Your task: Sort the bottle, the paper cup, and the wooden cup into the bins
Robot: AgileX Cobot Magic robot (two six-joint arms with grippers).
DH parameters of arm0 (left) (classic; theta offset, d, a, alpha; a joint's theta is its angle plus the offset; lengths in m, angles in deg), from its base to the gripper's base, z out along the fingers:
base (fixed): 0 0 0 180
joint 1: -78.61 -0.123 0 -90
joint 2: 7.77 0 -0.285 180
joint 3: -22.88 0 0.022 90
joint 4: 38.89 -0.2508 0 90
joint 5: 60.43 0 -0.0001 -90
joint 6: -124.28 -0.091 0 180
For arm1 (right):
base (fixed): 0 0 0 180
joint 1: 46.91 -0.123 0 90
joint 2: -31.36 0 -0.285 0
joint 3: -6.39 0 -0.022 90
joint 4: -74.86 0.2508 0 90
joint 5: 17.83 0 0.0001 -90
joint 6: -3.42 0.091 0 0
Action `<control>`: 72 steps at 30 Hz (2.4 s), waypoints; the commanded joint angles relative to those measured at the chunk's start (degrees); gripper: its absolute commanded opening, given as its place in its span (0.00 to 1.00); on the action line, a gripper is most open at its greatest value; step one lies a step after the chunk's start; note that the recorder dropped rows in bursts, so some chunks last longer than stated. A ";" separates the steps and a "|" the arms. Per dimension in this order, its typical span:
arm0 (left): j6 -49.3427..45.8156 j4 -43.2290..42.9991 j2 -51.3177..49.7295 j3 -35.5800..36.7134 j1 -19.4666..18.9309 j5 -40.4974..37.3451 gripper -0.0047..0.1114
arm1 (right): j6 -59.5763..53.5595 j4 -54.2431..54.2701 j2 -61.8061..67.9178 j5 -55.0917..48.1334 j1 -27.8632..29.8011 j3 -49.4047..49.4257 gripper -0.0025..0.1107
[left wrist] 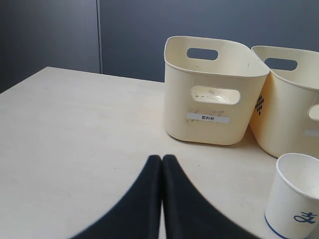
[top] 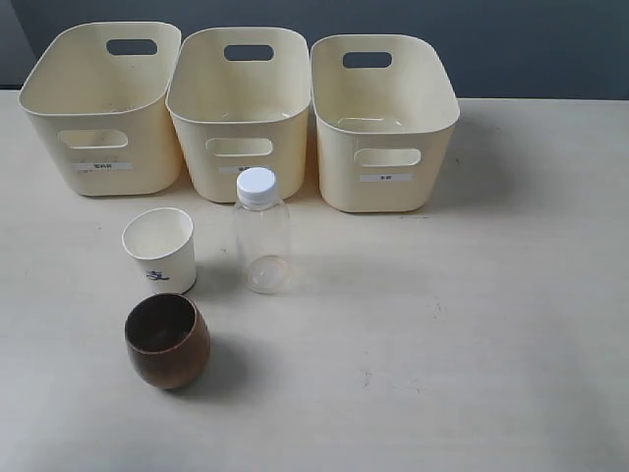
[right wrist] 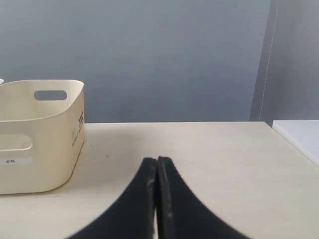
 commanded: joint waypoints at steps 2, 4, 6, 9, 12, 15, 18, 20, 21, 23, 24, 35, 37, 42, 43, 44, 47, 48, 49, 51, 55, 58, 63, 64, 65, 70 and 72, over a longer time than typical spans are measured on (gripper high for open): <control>0.08 -0.06 0.29 -0.23 0.20 0.43 0.04 | -0.33 -0.11 -0.20 2.59 0.33 0.17 0.01; 0.08 -0.06 0.29 -0.23 0.20 0.43 0.04 | -0.33 -0.11 -0.20 3.67 0.33 0.17 0.01; 0.08 -0.06 0.29 -0.23 0.20 0.43 0.04 | -0.20 0.37 -0.20 4.69 0.33 0.17 0.01; 0.08 -0.06 0.29 -0.23 0.20 0.43 0.04 | 0.09 7.26 -0.20 5.13 0.33 0.17 0.01; 0.08 -0.06 0.29 -0.23 0.20 0.43 0.04 | 0.09 15.76 -0.20 5.80 0.33 0.17 0.01; 0.08 -0.06 0.29 -0.23 0.20 0.43 0.04 | 0.09 20.44 -0.20 6.95 0.33 0.17 0.01; 0.08 -0.06 0.29 -0.23 0.20 0.43 0.04 | 0.09 20.42 -0.20 7.37 0.33 0.17 0.01; 0.08 -0.06 0.29 -0.23 0.20 0.43 0.04 | 0.09 20.96 -0.20 8.66 0.33 0.17 0.01; 0.08 -0.06 0.29 -0.23 0.20 0.43 0.04 | 0.09 21.66 -0.20 9.31 0.33 0.17 0.01; 0.08 -0.06 0.29 -0.23 0.20 0.43 0.04 | 0.09 23.72 -0.20 10.27 0.33 0.17 0.01; 0.08 -0.06 0.29 -0.23 0.20 0.43 0.04 | 0.09 25.35 -0.20 10.78 0.33 0.17 0.01; 0.08 -0.06 0.29 -0.23 0.20 0.43 0.04 | 0.09 29.64 -0.20 14.17 0.20 -3.91 0.01; 0.08 -0.06 0.29 -0.23 0.20 0.43 0.04 | 0.09 29.06 -0.20 15.65 0.20 -6.48 0.01; 0.08 -0.06 0.29 -0.23 0.20 0.43 0.04 | 0.09 24.47 3.04 13.67 0.20 -14.48 0.01; 0.08 -0.06 0.29 -0.23 0.20 0.43 0.04 | 0.09 22.99 4.62 12.25 0.20 -16.39 0.01; 0.08 -0.06 0.29 -0.23 0.20 0.43 0.04 | 0.09 21.59 6.44 10.78 0.20 -18.38 0.01; 0.08 -0.06 0.29 -0.23 0.20 0.43 0.04 | -0.06 17.97 12.54 6.45 0.20 -24.12 0.01; 0.08 -0.06 0.29 -0.23 0.20 0.43 0.04 | -0.67 17.15 14.92 4.84 0.20 -25.81 0.01; 0.08 -0.06 0.29 -0.23 0.20 0.43 0.04 | -1.89 16.26 17.44 2.90 0.10 -28.02 0.01; 0.08 -0.06 0.29 -0.23 0.20 0.43 0.04 | -6.18 16.04 22.10 -0.87 -0.80 -32.73 0.01; 0.08 -0.06 0.29 -0.23 0.20 0.43 0.04 | -18.69 21.84 31.86 -8.06 -5.25 -41.12 0.01; 0.08 -0.06 0.29 -0.23 0.20 0.43 0.04 | -29.96 28.90 39.63 -14.27 -9.28 -46.73 0.01; 0.08 -0.06 0.29 -0.23 0.20 0.43 0.04 | -41.69 35.43 51.91 -20.76 -16.46 -52.95 0.01; 0.08 -0.06 0.29 -0.23 0.20 0.43 0.04 | -42.34 35.43 53.83 -20.76 -17.94 -53.27 0.01; 0.08 -0.06 0.29 -0.23 0.20 0.43 0.04 | -43.06 35.43 56.28 -20.19 -19.34 -53.37 0.01; 0.08 -0.06 0.29 -0.23 0.20 0.43 0.04 | -44.59 35.43 67.47 -15.70 -25.49 -53.37 0.01; 0.08 -0.06 0.29 -0.23 0.20 0.43 0.04 | -45.28 35.43 71.60 -12.76 -28.46 -53.37 0.01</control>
